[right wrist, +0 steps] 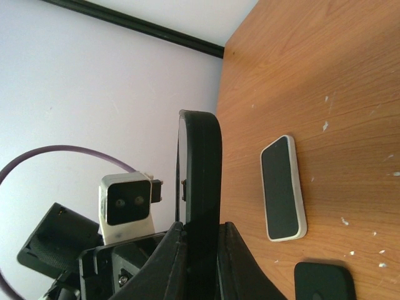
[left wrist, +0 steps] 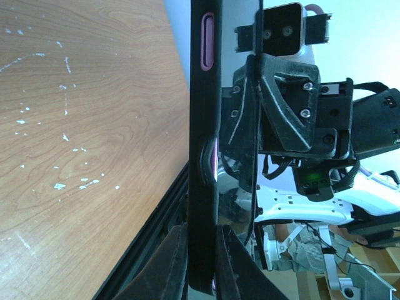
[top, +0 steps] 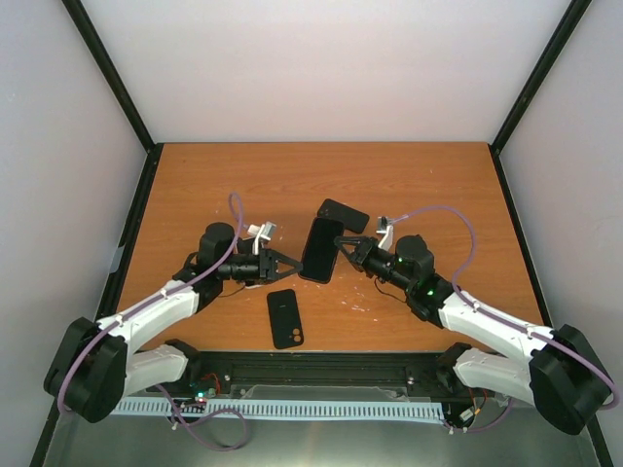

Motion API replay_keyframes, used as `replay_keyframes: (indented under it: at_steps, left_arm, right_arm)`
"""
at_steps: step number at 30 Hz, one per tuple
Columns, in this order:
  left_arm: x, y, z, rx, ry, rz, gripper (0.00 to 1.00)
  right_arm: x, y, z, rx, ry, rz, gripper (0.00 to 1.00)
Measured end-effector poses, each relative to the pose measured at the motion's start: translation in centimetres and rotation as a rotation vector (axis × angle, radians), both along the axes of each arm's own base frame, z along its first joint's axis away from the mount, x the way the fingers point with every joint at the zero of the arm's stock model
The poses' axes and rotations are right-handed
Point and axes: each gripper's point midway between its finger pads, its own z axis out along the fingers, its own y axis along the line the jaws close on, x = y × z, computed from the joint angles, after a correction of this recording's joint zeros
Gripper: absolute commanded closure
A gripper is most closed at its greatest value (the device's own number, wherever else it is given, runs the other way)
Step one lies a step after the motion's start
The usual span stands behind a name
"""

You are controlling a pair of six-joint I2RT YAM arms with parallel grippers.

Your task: Put the phone into the phone case

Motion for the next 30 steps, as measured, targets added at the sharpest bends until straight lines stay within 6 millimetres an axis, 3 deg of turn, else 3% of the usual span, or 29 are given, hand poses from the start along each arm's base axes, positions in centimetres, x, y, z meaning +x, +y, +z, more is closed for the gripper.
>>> replay_keyframes:
  at_steps: [5, 12, 16, 21, 30]
  left_arm:
    - [0.6, -0.2, -0.6, 0.056, 0.009, 0.016, 0.95]
    - [1.2, 0.2, -2.0, 0.135, 0.024, 0.064, 0.53]
    - [2.0, 0.5, -1.6, 0.165, -0.013, 0.101, 0.36]
    - [2.6, 1.7, -0.7, 0.209, -0.083, 0.172, 0.04]
    - [3.8, 5.6, 0.2, 0.365, -0.205, 0.368, 0.00]
  right_arm:
    - [0.6, -0.2, -0.9, -0.026, 0.008, -0.023, 0.93]
    - [0.6, 0.4, -2.3, -0.069, 0.013, 0.003, 0.94]
    - [0.7, 0.7, -3.6, -0.116, 0.009, 0.026, 0.94]
    - [1.6, 1.9, -5.5, -0.194, 0.002, 0.074, 0.94]
    - [5.5, 5.0, -7.8, -0.301, -0.039, 0.172, 0.92]
